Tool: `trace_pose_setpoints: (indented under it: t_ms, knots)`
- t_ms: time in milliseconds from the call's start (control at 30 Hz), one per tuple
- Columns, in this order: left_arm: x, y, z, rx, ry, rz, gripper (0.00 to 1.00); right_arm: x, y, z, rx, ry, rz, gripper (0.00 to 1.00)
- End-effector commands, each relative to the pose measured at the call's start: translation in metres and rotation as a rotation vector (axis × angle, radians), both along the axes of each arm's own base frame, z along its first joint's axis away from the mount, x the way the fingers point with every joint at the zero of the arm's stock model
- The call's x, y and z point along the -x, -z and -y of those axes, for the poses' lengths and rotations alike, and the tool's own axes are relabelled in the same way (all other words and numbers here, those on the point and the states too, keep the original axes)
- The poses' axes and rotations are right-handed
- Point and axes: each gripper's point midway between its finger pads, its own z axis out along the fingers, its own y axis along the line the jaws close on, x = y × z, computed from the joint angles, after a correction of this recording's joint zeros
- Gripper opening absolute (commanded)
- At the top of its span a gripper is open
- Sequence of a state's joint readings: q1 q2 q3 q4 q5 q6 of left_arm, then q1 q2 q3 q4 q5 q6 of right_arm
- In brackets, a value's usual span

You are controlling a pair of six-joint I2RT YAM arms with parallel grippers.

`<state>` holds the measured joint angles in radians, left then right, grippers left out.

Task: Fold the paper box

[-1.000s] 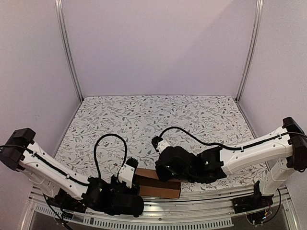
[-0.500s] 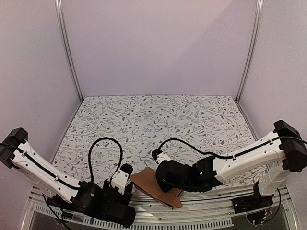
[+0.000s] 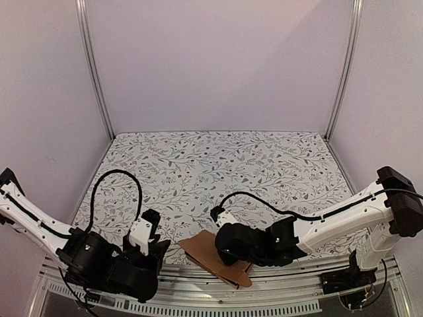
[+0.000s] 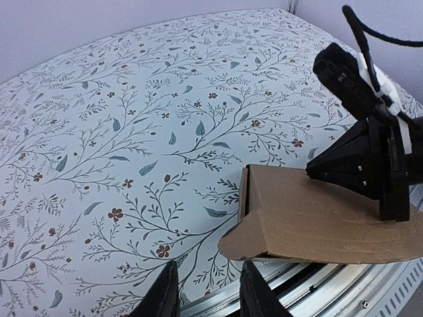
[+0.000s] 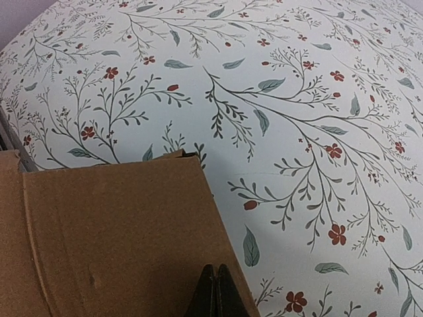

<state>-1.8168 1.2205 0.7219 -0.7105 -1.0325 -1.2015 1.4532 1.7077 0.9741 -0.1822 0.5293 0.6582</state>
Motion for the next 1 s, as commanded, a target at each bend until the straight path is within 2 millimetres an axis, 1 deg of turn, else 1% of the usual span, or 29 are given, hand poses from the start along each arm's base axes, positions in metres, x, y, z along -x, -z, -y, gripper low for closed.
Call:
trace_pose_setpoints:
  t_ms: [0, 67, 133, 200, 233, 333, 467, 567, 633, 767, 833, 967]
  knots:
    - [-0.009, -0.025, -0.011, 0.044, 0.058, 0.02, 0.3, 0.005, 0.023, 0.019, 0.103, -0.007, 0.002, 0.0]
    - [-0.014, -0.039, -0.015, 0.129, 0.082, 0.001, 0.3, 0.005, 0.021, 0.018, 0.101, -0.01, 0.005, 0.0]
    - [-0.019, -0.047, -0.018, 0.2, 0.105, -0.022, 0.31, 0.005, 0.021, 0.018, 0.102, -0.01, 0.009, 0.0]
    - [-0.026, -0.05, -0.02, 0.26, 0.129, -0.056, 0.32, 0.004, 0.021, 0.018, 0.106, -0.012, 0.013, 0.0]
    - [-0.029, -0.048, -0.019, 0.278, 0.153, -0.085, 0.34, 0.004, 0.021, 0.019, 0.108, -0.012, 0.015, 0.0]
    - [-0.035, -0.051, -0.012, 0.343, 0.199, -0.146, 0.35, 0.004, 0.021, 0.019, 0.113, -0.015, 0.019, 0.0]
    - [-0.035, -0.047, 0.012, 0.322, 0.293, -0.227, 0.41, 0.004, 0.022, 0.019, 0.116, -0.016, 0.016, 0.0]
    - [-0.036, -0.036, 0.03, 0.268, 0.338, -0.297, 0.41, 0.004, 0.023, 0.02, 0.118, -0.016, 0.015, 0.0]
    - [-0.036, -0.034, 0.04, 0.273, 0.369, -0.327, 0.41, 0.004, 0.022, 0.02, 0.118, -0.016, 0.016, 0.0]
    - [-0.034, -0.033, 0.056, 0.321, 0.451, -0.423, 0.41, 0.004, 0.023, 0.021, 0.122, -0.015, 0.016, 0.0]
    - [-0.031, -0.032, 0.061, 0.315, 0.479, -0.456, 0.42, 0.004, 0.024, 0.021, 0.125, -0.014, 0.018, 0.0]
    - [-0.02, -0.03, 0.07, 0.294, 0.533, -0.547, 0.48, 0.003, 0.024, 0.022, 0.129, -0.011, 0.023, 0.0]
